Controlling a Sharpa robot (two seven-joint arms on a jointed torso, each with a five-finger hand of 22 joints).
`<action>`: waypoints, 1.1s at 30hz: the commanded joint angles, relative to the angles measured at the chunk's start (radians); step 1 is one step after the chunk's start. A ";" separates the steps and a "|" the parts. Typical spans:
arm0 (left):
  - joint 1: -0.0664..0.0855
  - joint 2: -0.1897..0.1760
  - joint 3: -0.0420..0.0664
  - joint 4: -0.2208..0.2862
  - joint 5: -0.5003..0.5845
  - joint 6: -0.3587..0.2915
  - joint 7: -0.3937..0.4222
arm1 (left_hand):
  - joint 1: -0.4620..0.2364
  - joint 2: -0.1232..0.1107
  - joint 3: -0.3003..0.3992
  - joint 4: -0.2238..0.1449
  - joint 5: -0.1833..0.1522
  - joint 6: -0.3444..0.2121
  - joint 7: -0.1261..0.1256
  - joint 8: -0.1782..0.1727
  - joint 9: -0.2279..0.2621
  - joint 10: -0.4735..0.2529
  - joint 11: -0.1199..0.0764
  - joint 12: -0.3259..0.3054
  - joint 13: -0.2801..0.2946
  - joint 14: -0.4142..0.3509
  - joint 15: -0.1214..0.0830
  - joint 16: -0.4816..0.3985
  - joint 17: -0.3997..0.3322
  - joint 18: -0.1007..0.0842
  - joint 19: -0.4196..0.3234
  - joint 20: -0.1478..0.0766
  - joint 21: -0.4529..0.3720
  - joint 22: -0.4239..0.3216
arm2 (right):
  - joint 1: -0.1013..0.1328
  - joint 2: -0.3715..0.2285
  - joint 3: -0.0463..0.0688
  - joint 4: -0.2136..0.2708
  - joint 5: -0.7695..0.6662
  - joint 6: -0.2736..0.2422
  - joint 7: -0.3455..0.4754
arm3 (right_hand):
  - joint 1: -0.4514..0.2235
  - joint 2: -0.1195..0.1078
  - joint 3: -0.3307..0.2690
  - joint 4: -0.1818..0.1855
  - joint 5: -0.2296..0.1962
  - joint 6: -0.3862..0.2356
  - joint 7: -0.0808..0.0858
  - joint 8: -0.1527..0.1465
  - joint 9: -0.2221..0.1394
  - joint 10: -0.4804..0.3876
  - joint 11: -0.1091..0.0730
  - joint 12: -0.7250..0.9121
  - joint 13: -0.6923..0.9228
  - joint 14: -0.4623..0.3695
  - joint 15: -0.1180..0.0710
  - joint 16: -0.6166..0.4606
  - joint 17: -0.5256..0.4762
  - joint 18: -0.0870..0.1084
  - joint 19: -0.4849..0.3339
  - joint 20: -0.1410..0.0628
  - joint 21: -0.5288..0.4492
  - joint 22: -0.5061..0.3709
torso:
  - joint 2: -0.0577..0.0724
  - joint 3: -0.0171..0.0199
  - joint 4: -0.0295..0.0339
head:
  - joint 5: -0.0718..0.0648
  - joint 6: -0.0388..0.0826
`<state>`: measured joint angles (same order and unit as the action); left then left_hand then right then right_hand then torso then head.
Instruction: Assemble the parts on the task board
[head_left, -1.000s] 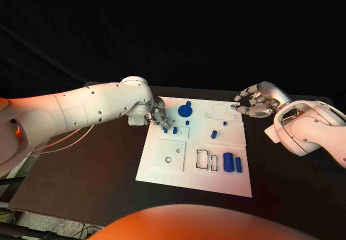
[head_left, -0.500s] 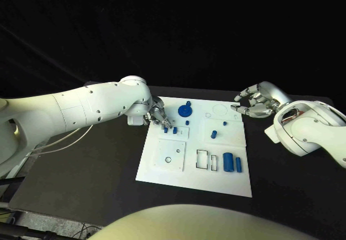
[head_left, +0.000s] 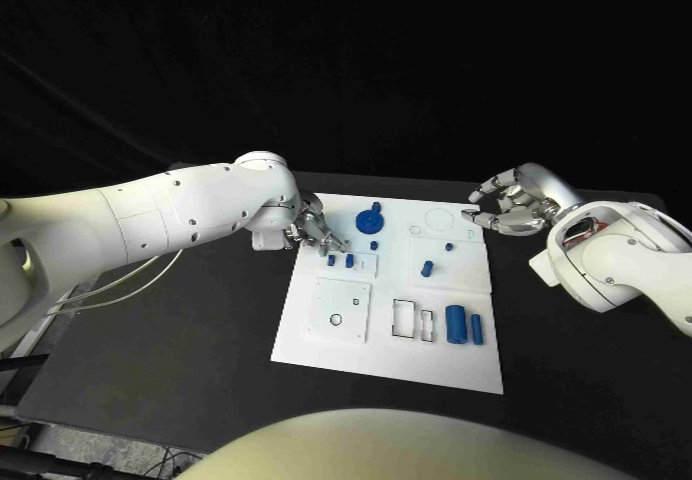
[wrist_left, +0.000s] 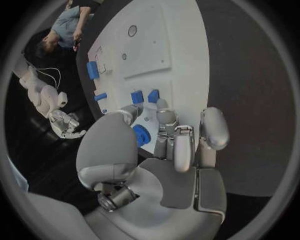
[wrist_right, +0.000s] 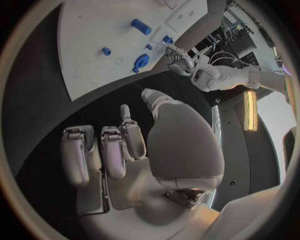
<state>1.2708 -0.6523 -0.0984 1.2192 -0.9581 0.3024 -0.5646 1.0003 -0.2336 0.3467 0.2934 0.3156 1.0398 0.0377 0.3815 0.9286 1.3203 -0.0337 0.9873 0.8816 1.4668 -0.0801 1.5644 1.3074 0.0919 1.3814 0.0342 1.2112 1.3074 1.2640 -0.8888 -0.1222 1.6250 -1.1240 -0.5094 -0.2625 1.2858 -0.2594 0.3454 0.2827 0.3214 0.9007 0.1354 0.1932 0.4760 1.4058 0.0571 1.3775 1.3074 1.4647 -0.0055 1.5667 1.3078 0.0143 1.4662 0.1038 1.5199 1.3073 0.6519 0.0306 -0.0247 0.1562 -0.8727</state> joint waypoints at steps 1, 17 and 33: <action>-0.001 -0.010 0.005 0.009 0.009 -0.039 -0.015 | -0.006 0.008 -0.016 0.000 -0.021 -0.008 0.000 0.007 0.003 -0.003 0.005 0.007 0.005 0.104 0.004 0.006 0.263 -0.015 0.005 0.004 -0.006 0.159 | -0.001 0.000 0.000 0.000 -0.005 -0.002 0.005 | -0.009 0.000 0.006 0.001 0.005 -0.006 0.000 0.004 0.002 -0.008 -0.002 -0.005 0.057 0.100 -0.007 -0.005 0.241 -0.001 0.074 -0.007 -0.003 0.245 | -0.001 0.0003 -0.0010 | -0.001 0.000; -0.003 -0.092 0.026 0.150 0.154 -0.456 0.443 | 0.342 0.002 0.032 -0.019 0.018 -0.280 0.113 0.003 -0.105 -0.391 0.113 -0.348 -0.343 -0.374 0.102 -0.593 -0.455 0.083 -0.361 0.086 -0.788 -0.139 | -0.002 -0.005 0.000 -0.005 0.008 -0.016 0.029 | -0.003 -0.003 0.028 -0.003 0.005 -0.018 0.000 0.006 0.010 -0.094 -0.003 -0.113 -0.048 0.072 -0.009 -0.054 0.143 0.027 0.010 -0.009 -0.121 0.205 | 0.001 0.0006 -0.0005 | -0.031 0.000; -0.069 -0.024 0.018 0.145 -0.437 -0.561 0.580 | 0.459 -0.040 0.062 -0.041 -0.034 -0.197 0.089 -0.074 -0.312 -0.384 0.120 -0.502 -0.547 -0.269 0.099 -0.495 -0.403 0.089 -0.283 0.093 -0.813 -0.136 | -0.007 -0.002 -0.001 -0.017 0.035 -0.018 0.079 | -0.004 -0.017 0.088 -0.023 -0.004 -0.027 0.001 0.023 0.034 -0.298 -0.002 -0.388 -0.323 -0.044 -0.010 -0.320 -0.186 0.120 -0.222 -0.011 -0.642 -0.004 | 0.002 0.0016 -0.0023 | -0.047 0.000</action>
<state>1.2029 -0.6814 -0.0810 1.3681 -1.2136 -0.2489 -0.0117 1.4529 -0.2712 0.4060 0.2551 0.2788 0.8389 0.1280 0.3090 0.6202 0.9286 0.0875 0.4872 0.3372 1.1860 0.0202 1.0548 0.8905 0.1624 1.0931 0.1271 0.3953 1.1687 1.2579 -0.8922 -0.1233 1.6087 -1.0979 -0.5254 -0.2121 1.2833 -0.2700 0.4313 0.2578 0.3213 0.8765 0.1370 0.2127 0.5102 1.1076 0.0555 0.9854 0.9790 1.4195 -0.0159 1.2468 1.1217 0.1277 1.2442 0.0944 0.8789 1.2928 0.6537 0.0311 -0.0260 0.1090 -0.8727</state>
